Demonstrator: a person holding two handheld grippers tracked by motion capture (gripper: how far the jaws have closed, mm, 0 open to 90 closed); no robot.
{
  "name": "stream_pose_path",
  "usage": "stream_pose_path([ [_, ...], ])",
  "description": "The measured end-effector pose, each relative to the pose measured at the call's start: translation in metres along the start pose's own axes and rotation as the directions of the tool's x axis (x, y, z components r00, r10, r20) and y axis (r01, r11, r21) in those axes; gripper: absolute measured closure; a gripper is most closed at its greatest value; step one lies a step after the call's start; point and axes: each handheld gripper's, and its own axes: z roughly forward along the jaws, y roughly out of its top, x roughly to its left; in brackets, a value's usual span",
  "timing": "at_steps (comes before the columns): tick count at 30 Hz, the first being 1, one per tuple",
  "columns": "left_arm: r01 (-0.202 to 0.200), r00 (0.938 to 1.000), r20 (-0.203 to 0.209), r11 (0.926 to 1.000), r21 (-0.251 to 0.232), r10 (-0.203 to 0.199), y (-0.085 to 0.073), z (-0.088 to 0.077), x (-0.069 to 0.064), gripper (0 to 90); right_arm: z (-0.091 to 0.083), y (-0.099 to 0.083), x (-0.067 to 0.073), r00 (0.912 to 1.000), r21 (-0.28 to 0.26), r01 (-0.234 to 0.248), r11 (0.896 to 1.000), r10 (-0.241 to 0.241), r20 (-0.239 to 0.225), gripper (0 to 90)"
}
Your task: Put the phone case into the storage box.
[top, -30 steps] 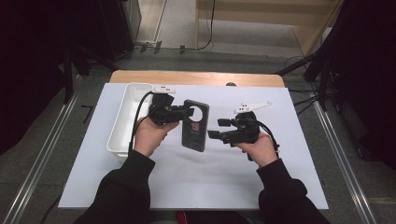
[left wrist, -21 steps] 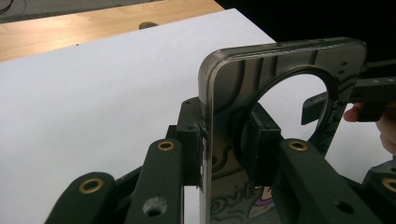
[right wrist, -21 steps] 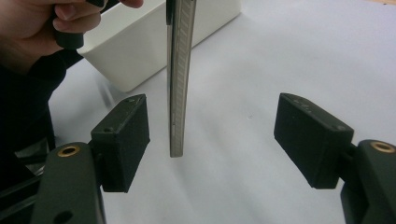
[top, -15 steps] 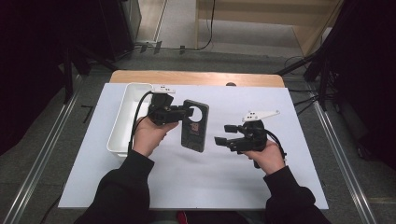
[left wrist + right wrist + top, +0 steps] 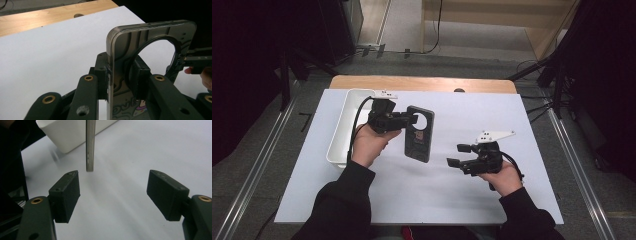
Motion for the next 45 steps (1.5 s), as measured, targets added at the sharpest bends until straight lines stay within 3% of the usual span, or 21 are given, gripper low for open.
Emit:
stream_pose_path([
  [21,-0.012,0.9999,0.001,0.9999,-0.009,0.012,0.003,-0.012,0.003,70.5,-0.017,-0.041,0.004,0.9998,0.019,-0.018,1.0,0.018,0.011,25.5],
  [29,-0.012,0.9999,0.004,0.9999,-0.01,0.012,0.004,-0.018,0.003,70.5,-0.023,-0.053,0.004,0.9999,0.021,0.005,1.0,-0.005,0.01,25.5],
  [45,-0.002,0.9999,-0.013,0.9995,-0.032,0.002,0.007,-0.04,0.012,70.5,-0.031,-0.066,0.001,0.9994,0.033,-0.002,0.999,0.001,0.034,25.5],
])
